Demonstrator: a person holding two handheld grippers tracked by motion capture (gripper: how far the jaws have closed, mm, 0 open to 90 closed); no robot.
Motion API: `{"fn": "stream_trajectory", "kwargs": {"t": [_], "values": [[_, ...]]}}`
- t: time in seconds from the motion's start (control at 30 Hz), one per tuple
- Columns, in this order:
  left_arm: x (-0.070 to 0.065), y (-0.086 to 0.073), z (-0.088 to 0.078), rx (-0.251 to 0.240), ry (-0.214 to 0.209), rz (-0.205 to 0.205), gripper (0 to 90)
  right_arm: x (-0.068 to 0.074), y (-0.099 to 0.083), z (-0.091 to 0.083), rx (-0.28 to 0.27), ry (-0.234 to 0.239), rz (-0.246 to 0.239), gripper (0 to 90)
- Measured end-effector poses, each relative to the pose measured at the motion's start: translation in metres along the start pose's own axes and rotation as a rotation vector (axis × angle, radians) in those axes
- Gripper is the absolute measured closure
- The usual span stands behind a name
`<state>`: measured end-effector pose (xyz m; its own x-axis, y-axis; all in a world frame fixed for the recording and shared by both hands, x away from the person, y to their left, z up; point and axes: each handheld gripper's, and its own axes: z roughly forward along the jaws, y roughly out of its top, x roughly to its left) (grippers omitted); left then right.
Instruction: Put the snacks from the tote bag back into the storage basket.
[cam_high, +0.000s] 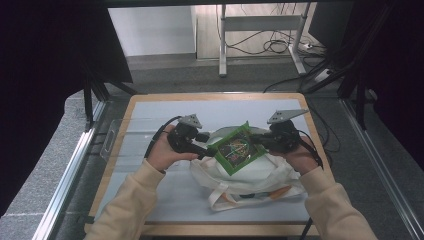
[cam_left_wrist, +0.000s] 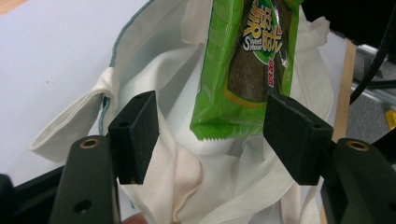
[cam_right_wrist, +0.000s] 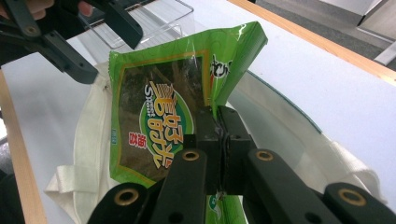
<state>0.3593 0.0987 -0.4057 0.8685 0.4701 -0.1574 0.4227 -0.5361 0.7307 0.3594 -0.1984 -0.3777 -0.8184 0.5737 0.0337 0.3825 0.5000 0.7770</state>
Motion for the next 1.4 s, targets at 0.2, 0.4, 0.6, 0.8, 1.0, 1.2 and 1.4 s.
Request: {"fn": "stream_trajectory", "kwargs": {"t": [0.2, 0.4, 0.6, 0.8, 1.0, 1.2, 1.4], "values": [[0.002, 0.003, 0.008, 0.013, -0.034, 0.0, 36.2, 0.004, 0.001, 0.001, -0.011, 0.008, -0.038, 87.7], [0.005, 0.004, 0.012, 0.028, -0.059, 0.001, 37.5, 0.006, 0.002, 0.002, -0.023, 0.022, -0.066, 87.7], [0.002, 0.005, 0.018, 0.037, -0.093, 0.013, 45.4, 0.012, 0.004, 0.003, -0.048, 0.033, -0.12, 87.5], [0.0, 0.003, 0.019, 0.057, -0.126, 0.025, 63.8, 0.015, 0.006, 0.002, -0.064, 0.038, -0.168, 86.8], [-0.001, 0.003, 0.018, 0.06, -0.152, 0.021, 71.9, 0.014, 0.004, 0.002, -0.07, 0.031, -0.178, 86.6], [-0.002, 0.001, 0.016, 0.038, -0.157, 0.01, 72.1, 0.015, 0.003, 0.0, -0.095, 0.026, -0.183, 83.8], [-0.004, -0.004, 0.015, 0.017, -0.139, 0.008, 72.2, 0.013, 0.003, -0.004, -0.138, 0.032, -0.136, 74.4]]}}
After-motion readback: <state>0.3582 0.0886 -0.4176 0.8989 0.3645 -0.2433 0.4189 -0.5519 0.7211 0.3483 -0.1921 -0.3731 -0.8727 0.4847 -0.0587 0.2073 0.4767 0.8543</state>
